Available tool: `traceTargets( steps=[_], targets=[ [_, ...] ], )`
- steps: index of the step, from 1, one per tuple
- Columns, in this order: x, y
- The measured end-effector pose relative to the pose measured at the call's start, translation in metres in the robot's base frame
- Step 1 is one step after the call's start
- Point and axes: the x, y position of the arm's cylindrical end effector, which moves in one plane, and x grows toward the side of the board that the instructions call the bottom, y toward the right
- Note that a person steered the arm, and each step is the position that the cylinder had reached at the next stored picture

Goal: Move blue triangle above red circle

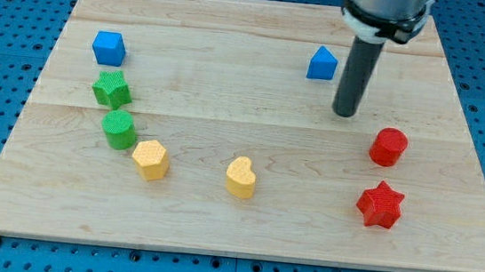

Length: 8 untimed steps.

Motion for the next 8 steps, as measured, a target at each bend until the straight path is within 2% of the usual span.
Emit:
traceTargets(
  steps=[1, 2, 3, 4, 5, 6, 7, 8],
  targets=[
    [0.024, 0.073],
    [0.056, 0.068],
    [0.056, 0.026],
    [0.03, 0.047],
    [-0.005, -0.009],
    [-0.024, -0.113],
    [-0.08, -0.134],
    [-0.097, -0.082]
  ],
)
